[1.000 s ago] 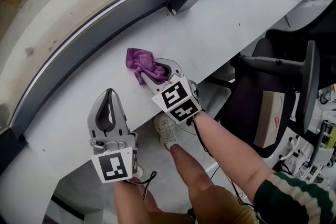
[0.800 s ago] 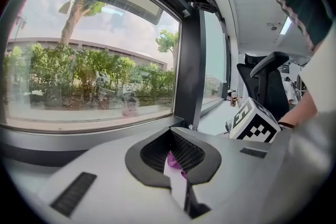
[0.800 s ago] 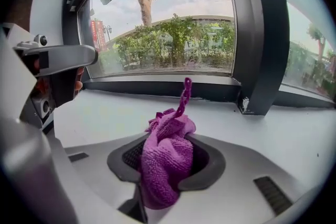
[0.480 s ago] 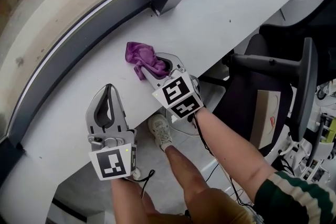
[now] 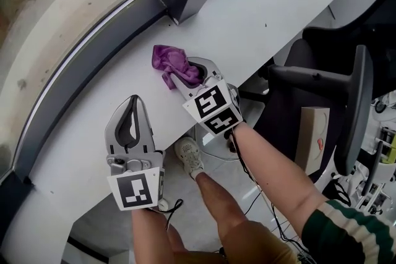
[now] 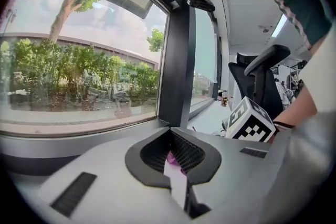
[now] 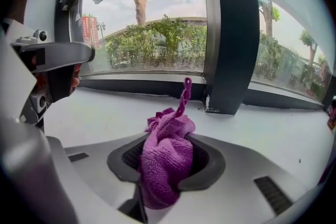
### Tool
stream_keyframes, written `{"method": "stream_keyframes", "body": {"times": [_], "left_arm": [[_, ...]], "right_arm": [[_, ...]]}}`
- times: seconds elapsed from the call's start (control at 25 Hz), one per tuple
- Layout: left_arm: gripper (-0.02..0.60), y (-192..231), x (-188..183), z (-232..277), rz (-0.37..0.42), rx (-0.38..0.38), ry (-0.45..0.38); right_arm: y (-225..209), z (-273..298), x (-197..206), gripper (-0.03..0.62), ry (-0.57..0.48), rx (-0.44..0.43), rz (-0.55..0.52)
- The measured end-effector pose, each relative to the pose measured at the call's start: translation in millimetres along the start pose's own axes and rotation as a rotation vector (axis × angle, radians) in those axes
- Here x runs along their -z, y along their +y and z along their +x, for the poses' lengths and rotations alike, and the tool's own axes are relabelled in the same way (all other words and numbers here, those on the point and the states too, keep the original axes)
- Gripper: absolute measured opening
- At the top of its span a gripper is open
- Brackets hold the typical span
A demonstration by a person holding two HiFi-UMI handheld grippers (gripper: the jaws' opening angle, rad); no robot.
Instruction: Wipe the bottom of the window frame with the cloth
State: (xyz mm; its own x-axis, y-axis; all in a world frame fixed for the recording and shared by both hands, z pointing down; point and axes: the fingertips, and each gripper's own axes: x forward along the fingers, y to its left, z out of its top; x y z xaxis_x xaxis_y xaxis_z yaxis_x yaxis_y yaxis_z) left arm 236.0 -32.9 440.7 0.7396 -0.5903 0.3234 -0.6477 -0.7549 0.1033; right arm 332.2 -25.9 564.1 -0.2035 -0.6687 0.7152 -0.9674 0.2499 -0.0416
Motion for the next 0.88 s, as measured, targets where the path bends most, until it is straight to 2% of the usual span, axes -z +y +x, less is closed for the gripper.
{"method": "stream_keyframes", "body": {"times": [0.4, 0.88], "left_arm": [[0.006, -9.2, -6.8, 12.7, 0.016, 0.044, 0.012], [0.006, -12.5, 4.5, 0.5, 0.011, 0.061, 0.029]], "right_arm": [[-24.2, -8.6, 10.5, 0.149, 0.021, 0.050, 0.033], [-11.8, -26.5, 34.2, 0.149, 0.037, 0.072, 0.088]]}}
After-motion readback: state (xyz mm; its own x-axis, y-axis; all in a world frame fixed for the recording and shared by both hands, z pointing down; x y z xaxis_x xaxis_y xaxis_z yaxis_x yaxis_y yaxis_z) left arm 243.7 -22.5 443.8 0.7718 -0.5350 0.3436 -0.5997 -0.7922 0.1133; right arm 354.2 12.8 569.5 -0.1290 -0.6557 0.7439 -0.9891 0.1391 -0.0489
